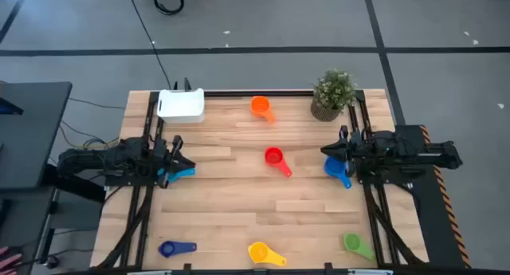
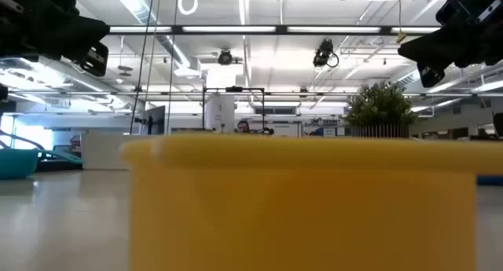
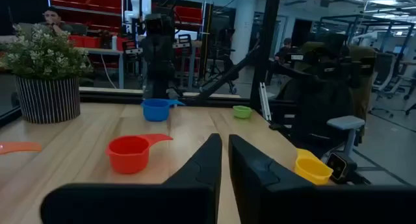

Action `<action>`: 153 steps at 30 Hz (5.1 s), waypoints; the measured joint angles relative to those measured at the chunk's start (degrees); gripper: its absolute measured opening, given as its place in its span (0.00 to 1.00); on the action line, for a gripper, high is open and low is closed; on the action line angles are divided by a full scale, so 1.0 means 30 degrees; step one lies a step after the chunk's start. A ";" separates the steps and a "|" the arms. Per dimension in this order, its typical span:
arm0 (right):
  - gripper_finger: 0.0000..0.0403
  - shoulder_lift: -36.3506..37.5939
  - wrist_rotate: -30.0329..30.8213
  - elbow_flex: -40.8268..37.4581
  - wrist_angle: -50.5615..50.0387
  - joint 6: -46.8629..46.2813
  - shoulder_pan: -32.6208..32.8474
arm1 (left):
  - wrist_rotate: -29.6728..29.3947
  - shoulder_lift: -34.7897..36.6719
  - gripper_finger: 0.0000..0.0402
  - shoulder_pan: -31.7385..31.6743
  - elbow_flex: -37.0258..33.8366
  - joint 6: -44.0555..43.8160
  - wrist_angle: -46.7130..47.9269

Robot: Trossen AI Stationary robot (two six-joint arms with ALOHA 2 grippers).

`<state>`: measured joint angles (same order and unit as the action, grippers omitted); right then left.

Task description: Nest measuring cups in basket

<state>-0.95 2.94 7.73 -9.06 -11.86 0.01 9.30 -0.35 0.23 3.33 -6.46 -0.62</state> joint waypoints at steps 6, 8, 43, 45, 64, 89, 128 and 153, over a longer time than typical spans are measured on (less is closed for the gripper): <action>0.09 0.0001 0.0000 0.0000 -0.0002 -0.0007 0.0007 | -0.0002 -0.0001 0.09 -0.0001 0.0000 0.0000 0.0000; 0.09 0.0004 0.0000 0.0000 -0.0006 -0.0007 0.0007 | 0.0000 -0.0003 0.09 0.0000 0.0000 0.0000 0.0000; 0.09 0.0004 0.0000 0.0000 -0.0007 -0.0007 0.0006 | 0.0001 -0.0001 0.09 -0.0005 0.0000 0.0000 0.0000; 0.09 0.0000 0.0000 0.0000 0.0001 -0.0001 0.0007 | 0.0000 0.0003 0.09 -0.0001 -0.0007 -0.0014 -0.0009; 0.09 0.0007 0.0000 0.0000 0.0132 -0.0007 0.0003 | -0.0138 0.0004 0.09 0.0000 0.0007 -0.3636 -0.0750; 0.09 0.0000 0.0144 0.0000 0.0578 -0.1593 0.0007 | -0.4934 -0.0003 0.06 -0.0007 0.0024 -0.3636 -0.0483; 0.01 -0.4130 0.1222 1.0406 -0.7728 -0.1619 0.0007 | -0.8395 -2.2934 0.02 -0.2758 2.3615 -0.7810 1.5201; 0.03 -1.0614 0.2268 1.6655 -1.2873 0.1444 -0.0015 | -0.7833 -2.4706 0.26 -0.3340 2.3950 -0.4559 1.2552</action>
<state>-32.79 9.74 57.69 -47.68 -7.53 -0.03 -14.20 -74.47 -9.79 75.18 -20.14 37.03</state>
